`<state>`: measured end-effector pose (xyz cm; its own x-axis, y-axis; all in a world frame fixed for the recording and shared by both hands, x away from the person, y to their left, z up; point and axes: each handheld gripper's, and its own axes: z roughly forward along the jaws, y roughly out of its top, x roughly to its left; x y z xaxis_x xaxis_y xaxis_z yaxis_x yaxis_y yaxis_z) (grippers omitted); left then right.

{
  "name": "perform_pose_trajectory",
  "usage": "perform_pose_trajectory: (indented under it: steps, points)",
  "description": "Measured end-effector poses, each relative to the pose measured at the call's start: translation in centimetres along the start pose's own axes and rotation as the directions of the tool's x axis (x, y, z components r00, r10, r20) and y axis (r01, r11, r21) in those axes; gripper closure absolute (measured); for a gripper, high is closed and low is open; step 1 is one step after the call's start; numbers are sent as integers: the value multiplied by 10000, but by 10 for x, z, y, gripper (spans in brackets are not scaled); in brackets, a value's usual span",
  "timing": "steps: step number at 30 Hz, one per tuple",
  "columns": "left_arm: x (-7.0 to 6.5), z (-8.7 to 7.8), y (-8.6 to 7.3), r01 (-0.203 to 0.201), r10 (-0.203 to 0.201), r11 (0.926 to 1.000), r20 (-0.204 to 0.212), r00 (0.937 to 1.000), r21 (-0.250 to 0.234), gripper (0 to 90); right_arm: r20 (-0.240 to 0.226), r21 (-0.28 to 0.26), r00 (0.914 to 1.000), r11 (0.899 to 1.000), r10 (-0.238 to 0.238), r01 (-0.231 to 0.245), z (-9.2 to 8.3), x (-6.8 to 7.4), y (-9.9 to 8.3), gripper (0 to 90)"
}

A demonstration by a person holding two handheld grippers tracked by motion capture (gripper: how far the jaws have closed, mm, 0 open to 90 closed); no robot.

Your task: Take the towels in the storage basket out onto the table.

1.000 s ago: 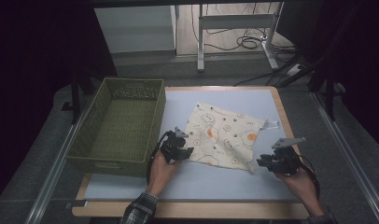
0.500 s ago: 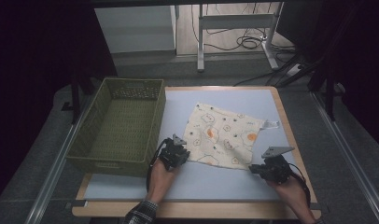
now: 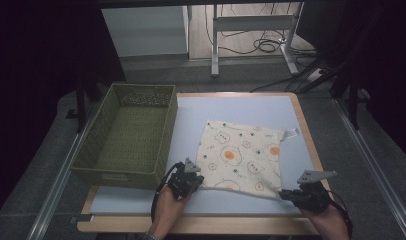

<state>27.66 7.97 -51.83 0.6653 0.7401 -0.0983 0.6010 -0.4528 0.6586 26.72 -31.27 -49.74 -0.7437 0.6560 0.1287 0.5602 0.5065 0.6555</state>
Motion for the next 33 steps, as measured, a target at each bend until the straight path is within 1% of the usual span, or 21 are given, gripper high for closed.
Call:
perform_pose_trajectory:
  steps: [1, 2, 3, 5, 7, 9, 11, 12, 14, 15, 16, 17, 18, 21, 23, 24, 25, 27, 29, 31, 33]
  points:
    - [-2, -2, -3, 11, -11, 10000, 41, 10000, 48, 890, -114, 92, 9999, 9999, 61, -60, -1, 2, -4, 852]
    - [-2, -4, -5, 15, -15, 10000, 24, 10000, 22, 839, -184, 126, 9998, 9999, 44, -42, -2, 3, -7, 828]
    - [-2, -6, -6, 62, -62, 9999, -28, 10000, -108, 758, -160, 119, 9999, 9999, 7, -5, -4, 3, -10, 787]
    - [2, -7, -2, 134, -133, 9996, 46, 9999, -239, 721, 175, -27, 9998, 10000, -33, 34, -10, 1, -10, 735]
    - [5, -4, 5, 165, -164, 9992, 12, 9999, -370, 673, 449, -294, 9989, 9995, 99, -86, -15, -6, -7, 691]
    - [7, 2, 15, 127, -125, 9993, 67, 9999, -358, 616, 701, -427, 9974, 9990, 158, -128, -15, -15, -2, 669]
    - [11, 10, 23, -50, 45, 9996, -189, 9998, -277, 598, 1027, -482, 9945, 9987, 205, -157, -11, -24, 3, 662]
    - [14, 13, 27, -66, 60, 9997, -236, 9997, -255, 579, 1123, -532, 9931, 9982, 326, -267, -9, -29, 5, 662]
    - [21, 19, 36, -7, -2, 9993, -231, 9997, -361, 556, 1231, -581, 9913, 9975, 470, -401, -3, -39, 12, 662]
    - [25, 23, 41, 6, -11, 9991, -136, 9999, -423, 546, 1388, -589, 9891, 9974, 496, -418, 0, -43, 15, 662]
    - [27, 26, 46, -26, 17, 9988, -188, 9998, -485, 532, 1435, -621, 9884, 9973, 489, -403, 3, -47, 19, 662]
    - [30, 29, 51, -100, 87, 9989, -294, 9995, -460, 526, 1443, -659, 9880, 9967, 559, -467, 6, -51, 22, 663]
    - [33, 32, 56, -137, 123, 9988, -301, 9995, -476, 521, 1436, -684, 9876, 9962, 636, -542, 9, -55, 26, 663]
    - [41, 39, 72, -296, 268, 9980, -490, 9984, -562, 512, 1706, -670, 9836, 9966, 578, -470, 18, -66, 38, 664]
    - [49, 46, 83, -170, 138, 9976, -482, 9987, -678, 513, 1776, -733, 9817, 9957, 692, -569, 22, -74, 46, 673]
    - [52, 49, 87, -156, 122, 9977, -507, 9986, -659, 516, 1774, -774, 9814, 9952, 735, -605, 25, -79, 51, 678]
    - [55, 52, 91, -223, 186, 9979, -595, 9981, -610, 522, 1808, -784, 9808, 9951, 734, -600, 26, -82, 53, 684]
    - [62, 59, 99, -366, 316, 9978, -901, 9954, -547, 532, 1866, -848, 9798, 9948, 720, -569, 30, -89, 61, 695]
    - [69, 66, 107, -424, 365, 9977, -1073, 9936, -531, 548, 1890, -936, 9794, 9941, 712, -542, 33, -97, 69, 713]
    - [76, 71, 114, -416, 354, 9978, -1132, 9929, -522, 562, 1930, -905, 9784, 9942, 745, -579, 37, -105, 76, 729]
    - [83, 76, 122, -439, 361, 9975, -1338, 9904, -557, 579, 2020, -914, 9761, 9939, 799, -625, 42, -114, 83, 747]
